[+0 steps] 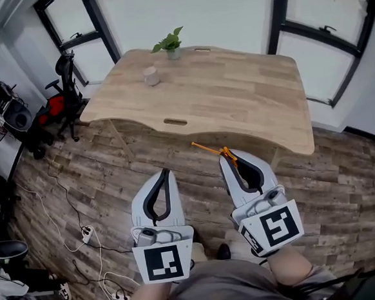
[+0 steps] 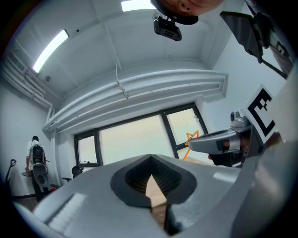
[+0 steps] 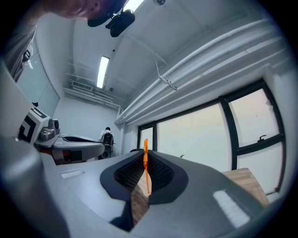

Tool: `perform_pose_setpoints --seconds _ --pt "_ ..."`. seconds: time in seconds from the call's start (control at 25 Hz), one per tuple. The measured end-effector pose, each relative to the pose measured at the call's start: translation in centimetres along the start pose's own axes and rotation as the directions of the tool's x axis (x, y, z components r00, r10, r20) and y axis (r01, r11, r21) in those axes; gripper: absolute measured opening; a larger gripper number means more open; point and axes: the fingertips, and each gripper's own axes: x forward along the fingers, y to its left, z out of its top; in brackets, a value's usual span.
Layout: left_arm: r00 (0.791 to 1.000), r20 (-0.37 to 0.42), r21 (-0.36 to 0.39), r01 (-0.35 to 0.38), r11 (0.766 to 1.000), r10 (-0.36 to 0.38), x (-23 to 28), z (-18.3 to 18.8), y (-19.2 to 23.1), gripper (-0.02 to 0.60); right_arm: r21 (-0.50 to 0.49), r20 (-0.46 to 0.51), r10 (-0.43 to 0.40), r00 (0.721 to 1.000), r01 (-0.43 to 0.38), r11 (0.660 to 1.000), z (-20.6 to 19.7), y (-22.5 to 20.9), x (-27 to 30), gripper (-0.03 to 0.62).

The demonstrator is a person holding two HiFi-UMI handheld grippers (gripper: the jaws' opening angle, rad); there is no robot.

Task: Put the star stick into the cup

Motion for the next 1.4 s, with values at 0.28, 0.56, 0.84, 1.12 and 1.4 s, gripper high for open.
perform_pose_setpoints --seconds 0.28,0.56,0.84,1.12,1.4 --pt "1.0 -0.025 -0.013 -0.007 1.0 0.006 4.8 -3.6 3.9 0.0 0.013 -0.036 0.016 0.999 -0.016 1.0 -2.6 -0.5 6.6 0.047" --pt "0.999 -0.006 0.09 0.05 0.995 -0.05 10.8 -4.5 10.4 0.0 -0.004 -0.026 0.014 1.0 -0.014 1.0 -2.3 0.2 16.1 0.046" --pt "0.996 0.06 0.096 0.053 0.994 -0.059 14.7 -4.0 16.7 0.0 -0.057 -0.017 -0.009 1.0 0.008 0.998 -1.3 1.4 23.1 0.048" --pt "0.991 0.113 0.094 0.065 0.993 -0.076 17.0 -4.0 20.3 0.0 -0.108 0.004 -0.036 0.999 0.036 0.993 -0.4 2.0 26.8 0.048" --pt "0.993 0.089 -0.024 0.076 0.997 -0.074 20.2 -5.8 21.1 0.0 -0.121 -0.005 -0.061 0.998 0.06 0.991 -0.9 0.3 29.3 0.047"
